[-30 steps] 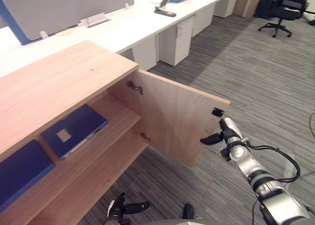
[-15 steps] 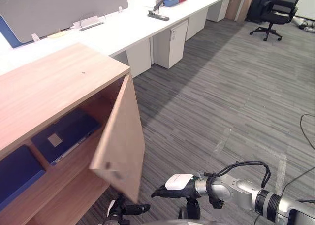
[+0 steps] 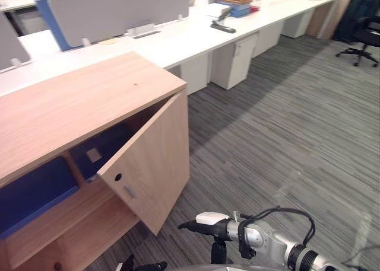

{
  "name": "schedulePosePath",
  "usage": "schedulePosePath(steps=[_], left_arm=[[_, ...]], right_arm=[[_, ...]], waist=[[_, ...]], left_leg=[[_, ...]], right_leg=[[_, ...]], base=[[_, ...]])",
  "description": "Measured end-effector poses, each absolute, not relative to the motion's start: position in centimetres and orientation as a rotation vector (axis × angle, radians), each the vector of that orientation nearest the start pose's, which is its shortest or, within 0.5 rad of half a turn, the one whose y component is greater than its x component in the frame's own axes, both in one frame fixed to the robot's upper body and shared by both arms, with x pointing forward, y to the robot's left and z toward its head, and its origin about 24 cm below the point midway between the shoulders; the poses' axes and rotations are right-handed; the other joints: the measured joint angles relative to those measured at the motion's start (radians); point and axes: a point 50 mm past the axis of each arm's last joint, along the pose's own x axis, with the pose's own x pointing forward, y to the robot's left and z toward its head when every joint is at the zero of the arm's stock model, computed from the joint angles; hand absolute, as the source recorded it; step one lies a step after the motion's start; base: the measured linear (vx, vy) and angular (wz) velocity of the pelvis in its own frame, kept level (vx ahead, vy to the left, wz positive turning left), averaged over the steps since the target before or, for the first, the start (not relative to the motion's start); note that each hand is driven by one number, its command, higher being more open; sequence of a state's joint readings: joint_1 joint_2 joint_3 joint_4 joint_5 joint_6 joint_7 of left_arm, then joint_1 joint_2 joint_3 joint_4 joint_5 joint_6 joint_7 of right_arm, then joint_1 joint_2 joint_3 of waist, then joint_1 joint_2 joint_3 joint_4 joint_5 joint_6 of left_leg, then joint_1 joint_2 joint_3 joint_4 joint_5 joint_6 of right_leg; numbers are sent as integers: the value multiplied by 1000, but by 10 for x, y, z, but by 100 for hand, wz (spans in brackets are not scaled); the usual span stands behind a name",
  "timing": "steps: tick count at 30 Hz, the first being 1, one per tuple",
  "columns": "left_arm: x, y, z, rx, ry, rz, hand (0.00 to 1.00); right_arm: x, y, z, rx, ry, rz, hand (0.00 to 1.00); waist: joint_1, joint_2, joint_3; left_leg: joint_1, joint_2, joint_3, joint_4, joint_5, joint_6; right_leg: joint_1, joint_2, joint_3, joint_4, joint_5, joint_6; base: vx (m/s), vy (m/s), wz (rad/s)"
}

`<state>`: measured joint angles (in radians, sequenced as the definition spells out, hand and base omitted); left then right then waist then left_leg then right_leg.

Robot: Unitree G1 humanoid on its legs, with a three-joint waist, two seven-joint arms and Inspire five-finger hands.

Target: Walk over to the cabinet, pick up the folder, carry it to the office cabinet, place the folder inside the office cabinet, then close the office cabinet door

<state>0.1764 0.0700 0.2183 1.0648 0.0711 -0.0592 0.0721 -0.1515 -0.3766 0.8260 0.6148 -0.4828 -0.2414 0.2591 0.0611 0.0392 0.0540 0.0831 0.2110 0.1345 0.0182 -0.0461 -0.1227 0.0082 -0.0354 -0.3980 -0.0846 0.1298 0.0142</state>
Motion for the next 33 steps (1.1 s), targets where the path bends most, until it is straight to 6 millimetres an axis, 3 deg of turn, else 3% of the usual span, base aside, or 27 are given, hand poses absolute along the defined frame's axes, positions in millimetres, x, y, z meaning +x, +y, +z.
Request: schedulePosePath(steps=[5, 8, 10, 13, 14, 15, 16, 18, 20, 23, 24, 26, 27, 28, 29, 31, 33], left_arm=[[56, 203, -165, 18, 1136, 311, 100], [60, 199, -165, -28, 1115, 336, 100], [66, 194, -163, -47, 1087, 346, 100], [70, 193, -162, -48, 1069, 354, 100], [73, 194, -161, -56, 1063, 371, 100], [73, 194, -161, -63, 1063, 385, 100], [71, 194, -161, -63, 1068, 386, 100], [70, 193, -162, -63, 1074, 382, 100], [68, 200, -161, -47, 1081, 384, 100], [67, 203, -162, -32, 1099, 360, 100], [68, 203, -162, -24, 1099, 349, 100], [71, 205, -161, 34, 1096, 294, 100], [72, 205, -160, 77, 1095, 251, 100], [74, 206, -160, 120, 1089, 215, 100], [77, 208, -158, 137, 1078, 202, 100], [78, 211, -158, 129, 1074, 225, 100], [74, 217, -157, 106, 1080, 263, 100]], right_arm=[[157, -141, -142, -909, 770, 886, 100], [147, -165, -152, -803, 944, 673, 100], [136, -190, -157, -682, 1075, 427, 100], [127, -207, -159, -457, 1152, 120, 100], [125, -209, -159, -358, 1159, -1, 100], [120, -212, -160, -299, 1168, -76, 100], [111, -217, -161, -240, 1182, -157, 100], [102, -222, -162, -179, 1190, -235, 100], [97, -221, -163, -134, 1186, -281, 100], [96, -216, -164, -50, 1182, -331, 100], [96, -216, -164, -41, 1181, -338, 100], [96, -218, -163, -28, 1176, -357, 100], [97, -222, -162, -21, 1168, -376, 100], [98, -222, -161, 4, 1153, -399, 100], [101, -220, -161, 9, 1136, -392, 100], [103, -211, -161, 22, 1125, -375, 100], [102, -199, -164, 66, 1135, -367, 100]], waist=[[48, 22, 5], [60, 45, 25], [65, 70, 39], [70, 62, 46], [70, 70, 52], [71, 71, 52], [65, 69, 52], [45, 65, 52], [39, 35, 57], [27, 18, 69], [23, 13, 73], [12, 4, 82], [-3, 5, 86], [-17, 9, 86], [-18, 9, 90], [-18, -13, 90], [-8, -37, 82]], left_leg=[[-37, -6, -105, 30, -1, -1], [-88, -12, -172, 81, -8, -6], [-150, -23, -174, 132, 2, -3], [-195, -30, -39, 138, 43, 41], [-225, 4, 81, 225, -24, 92], [-232, 23, 129, 266, -34, 106], [-221, 27, 180, 281, -27, 100], [-215, 6, 185, 255, -8, 80], [-173, -60, 169, 115, 65, 86], [-110, -126, 121, -75, 166, 107], [-102, -136, 107, -91, 173, 110], [-92, -181, 45, -108, 166, 126], [-84, -204, -7, -103, 162, 144], [-80, -223, -72, -89, 161, 156], [-91, -231, -128, -74, 160, 157], [-109, -254, -201, -56, 160, 157], [-111, -274, -231, -54, 160, 156]], right_leg=[[40, -10, -90, 1, -33, 8], [41, -19, -141, 31, -59, 12], [41, -42, -221, 71, -94, 19], [29, -70, -289, 92, -122, 13], [37, -71, -332, 107, -125, -3], [48, -78, -356, 126, -130, 0], [69, -96, -393, 156, -150, 11], [86, -118, -432, 190, -174, 36], [82, -160, -470, 197, -174, 46], [98, -194, -529, 213, -173, 58], [104, -207, -543, 231, -180, 64], [115, -295, -580, 379, -228, 68], [100, -364, -496, 522, -246, 19], [63, -379, -321, 610, -256, -31], [33, -325, -103, 603, -311, -18], [31, -249, 95, 532, -350, 29], [48, -211, 155, 418, -341, 53]], base=[[-7, 19, 57], [-2, 10, 75], [-12, 40, 110], [-3, 51, 99], [29, 65, 87], [57, 67, 93], [44, 58, 90], [25, 83, 81], [33, 144, 53], [23, 108, 59], [46, 135, 85], [29, 136, 97], [-17, 173, 148], [3, 183, 183], [10, 122, 156], [19, 12, 133], [35, -68, 90]])
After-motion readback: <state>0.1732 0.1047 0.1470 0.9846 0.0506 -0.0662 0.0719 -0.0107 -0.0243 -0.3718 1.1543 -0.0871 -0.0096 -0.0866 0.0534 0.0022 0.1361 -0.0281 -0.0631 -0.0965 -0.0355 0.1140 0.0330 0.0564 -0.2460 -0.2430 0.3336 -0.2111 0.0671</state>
